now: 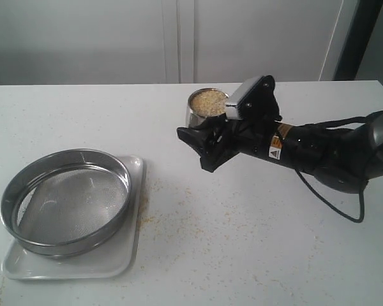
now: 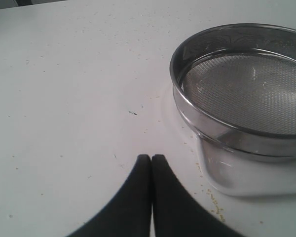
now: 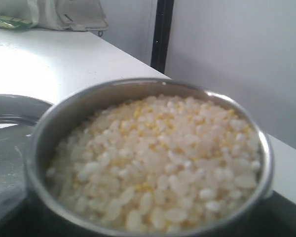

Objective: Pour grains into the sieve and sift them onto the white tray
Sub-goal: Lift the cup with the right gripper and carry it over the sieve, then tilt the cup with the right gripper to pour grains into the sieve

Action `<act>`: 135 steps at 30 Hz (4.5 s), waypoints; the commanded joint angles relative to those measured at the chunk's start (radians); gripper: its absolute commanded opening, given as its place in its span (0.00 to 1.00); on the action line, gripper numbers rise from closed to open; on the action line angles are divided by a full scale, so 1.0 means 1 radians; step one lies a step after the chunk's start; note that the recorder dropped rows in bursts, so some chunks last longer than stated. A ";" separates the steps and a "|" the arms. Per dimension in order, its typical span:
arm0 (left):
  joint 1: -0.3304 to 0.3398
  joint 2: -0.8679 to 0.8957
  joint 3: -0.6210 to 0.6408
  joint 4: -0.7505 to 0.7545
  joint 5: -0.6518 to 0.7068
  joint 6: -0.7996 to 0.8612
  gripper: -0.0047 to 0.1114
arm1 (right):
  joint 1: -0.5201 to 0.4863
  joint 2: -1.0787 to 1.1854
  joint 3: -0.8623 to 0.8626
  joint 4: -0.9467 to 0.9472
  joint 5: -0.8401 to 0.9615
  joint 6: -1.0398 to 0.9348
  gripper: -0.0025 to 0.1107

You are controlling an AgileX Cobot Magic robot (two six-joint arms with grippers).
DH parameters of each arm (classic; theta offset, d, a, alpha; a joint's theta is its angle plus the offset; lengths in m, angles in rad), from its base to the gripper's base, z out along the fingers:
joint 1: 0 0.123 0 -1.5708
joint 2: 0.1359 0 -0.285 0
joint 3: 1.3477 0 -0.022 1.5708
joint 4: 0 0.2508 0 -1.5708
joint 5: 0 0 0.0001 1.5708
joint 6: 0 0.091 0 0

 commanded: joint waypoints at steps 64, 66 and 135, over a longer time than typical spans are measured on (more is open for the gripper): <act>0.002 -0.005 0.002 -0.008 -0.002 -0.004 0.04 | 0.491 0.093 -0.456 -0.003 0.736 0.055 0.02; 0.002 -0.005 0.002 -0.008 -0.002 -0.004 0.04 | 0.491 0.093 -0.456 -0.003 0.741 0.039 0.02; 0.002 -0.005 0.002 -0.008 -0.002 -0.004 0.04 | 0.522 0.108 -0.534 -0.003 0.952 -0.570 0.02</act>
